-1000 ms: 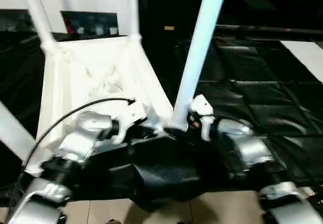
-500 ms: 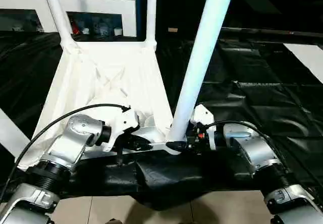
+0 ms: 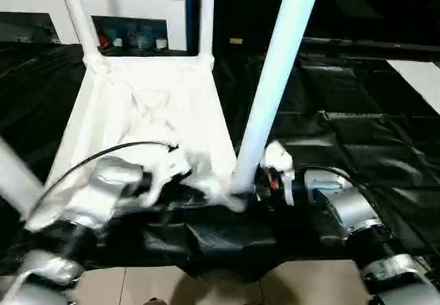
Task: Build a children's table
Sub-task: Rotate leg to tighten
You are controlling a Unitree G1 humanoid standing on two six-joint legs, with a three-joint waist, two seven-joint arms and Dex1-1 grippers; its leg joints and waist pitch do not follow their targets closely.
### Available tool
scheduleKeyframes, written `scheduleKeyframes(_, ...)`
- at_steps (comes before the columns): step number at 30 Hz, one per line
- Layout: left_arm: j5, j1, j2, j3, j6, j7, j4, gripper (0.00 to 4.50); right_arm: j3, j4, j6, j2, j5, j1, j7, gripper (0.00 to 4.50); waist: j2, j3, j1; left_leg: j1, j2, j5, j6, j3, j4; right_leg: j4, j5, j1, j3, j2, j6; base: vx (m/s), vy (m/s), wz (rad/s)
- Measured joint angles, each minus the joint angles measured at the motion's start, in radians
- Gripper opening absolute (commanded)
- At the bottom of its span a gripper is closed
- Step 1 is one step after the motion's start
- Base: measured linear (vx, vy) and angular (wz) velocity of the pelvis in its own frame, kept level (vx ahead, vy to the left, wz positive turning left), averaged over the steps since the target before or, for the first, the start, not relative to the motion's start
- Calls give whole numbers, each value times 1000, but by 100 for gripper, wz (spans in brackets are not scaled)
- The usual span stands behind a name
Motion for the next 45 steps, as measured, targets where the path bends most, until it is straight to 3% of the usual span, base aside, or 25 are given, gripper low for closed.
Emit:
scheduleKeyframes(4, 26, -26, -49, 4, 6, 92, 44, 0, -36, 50, -4, 51, -8, -12, -150, 265, 0, 0, -15, 1, -1, 0, 0, -1, 1, 0, 0, 0, 1, 0, 2, 0, 0, 0)
scheduleKeyframes(8, 71, -69, -137, 15, 38, 238, 106, 0, -102, 126, -10, 159, -24, -51, -435, 265, 0, 0, -29, 0, -1, 0, 0, -1, 3, -1, 0, -1, 1, 0, 2, 0, 0, 0)
scheduleKeyframes(13, 98, -88, -196, 16, 70, 335, 125, 0, -135, 170, -13, 213, -43, -79, -600, 265, 1, 0, -29, -1, -1, 0, 0, -2, 4, -2, 0, -1, 1, 0, 2, 0, 0, 0)
scheduleKeyframes(14, 98, -88, -197, 17, 71, 337, 125, 0, -136, 171, -14, 213, -43, -79, -601, 300, 1, 0, -29, 0, -1, 0, 0, -2, 4, -2, 0, -1, 1, 0, 2, 0, 0, 0)
scheduleKeyframes(22, 96, -87, -182, 24, 63, 291, 120, 0, -136, 163, -27, 198, -43, -73, -517, 390, 1, 0, -31, -1, -1, 0, 0, -2, 2, -2, 1, -2, 1, 0, 2, 0, 0, 0)
scheduleKeyframes(27, 72, -60, -122, 16, 43, 172, 74, 0, -55, 94, -34, 98, -44, -43, -293, 390, 3, 0, -26, -1, -1, 0, 0, -2, 0, -1, 2, -3, 0, 0, 2, 0, 0, 0)
scheduleKeyframes(37, 0, -12, -11, 1, 3, -41, 11, 0, 21, 4, -60, -30, -5, -15, 53, 390, 4, 0, -15, -3, 0, 0, 0, -1, -4, -2, 1, -4, 0, 0, 1, 0, 0, 0)
scheduleKeyframes(45, -25, 16, 38, -3, 2, -122, -26, 0, 38, -11, -40, -60, -2, -10, 159, 315, 3, 1, -9, -2, 0, 0, 0, -1, -3, -1, 1, -3, 0, 0, 0, 0, 0, 0)
